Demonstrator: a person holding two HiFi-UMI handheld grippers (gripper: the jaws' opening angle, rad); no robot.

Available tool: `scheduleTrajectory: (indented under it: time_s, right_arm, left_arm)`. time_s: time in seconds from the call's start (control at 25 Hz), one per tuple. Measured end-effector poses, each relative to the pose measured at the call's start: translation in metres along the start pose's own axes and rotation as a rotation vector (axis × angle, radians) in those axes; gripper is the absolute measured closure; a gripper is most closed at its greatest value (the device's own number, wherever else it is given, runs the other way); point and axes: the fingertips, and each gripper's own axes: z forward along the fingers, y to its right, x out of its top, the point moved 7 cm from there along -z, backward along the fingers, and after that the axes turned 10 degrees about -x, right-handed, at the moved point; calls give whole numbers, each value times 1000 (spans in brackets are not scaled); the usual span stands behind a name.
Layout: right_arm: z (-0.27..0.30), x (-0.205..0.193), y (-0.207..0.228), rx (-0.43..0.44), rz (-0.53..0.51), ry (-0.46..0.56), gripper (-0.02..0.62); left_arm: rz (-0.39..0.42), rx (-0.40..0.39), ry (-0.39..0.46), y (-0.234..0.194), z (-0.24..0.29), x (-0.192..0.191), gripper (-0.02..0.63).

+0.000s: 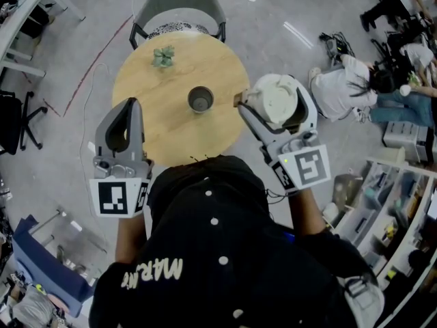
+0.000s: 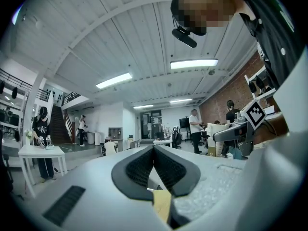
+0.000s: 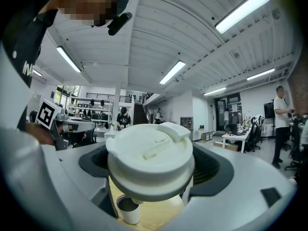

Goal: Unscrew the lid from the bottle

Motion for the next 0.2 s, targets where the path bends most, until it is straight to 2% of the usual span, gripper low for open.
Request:
scheduleTrajectory:
  time_s: [0.2]
  right_arm:
    - [0, 0, 1, 1, -4, 1, 115]
  left_arm:
    - [12, -4, 7, 2, 1, 1, 603]
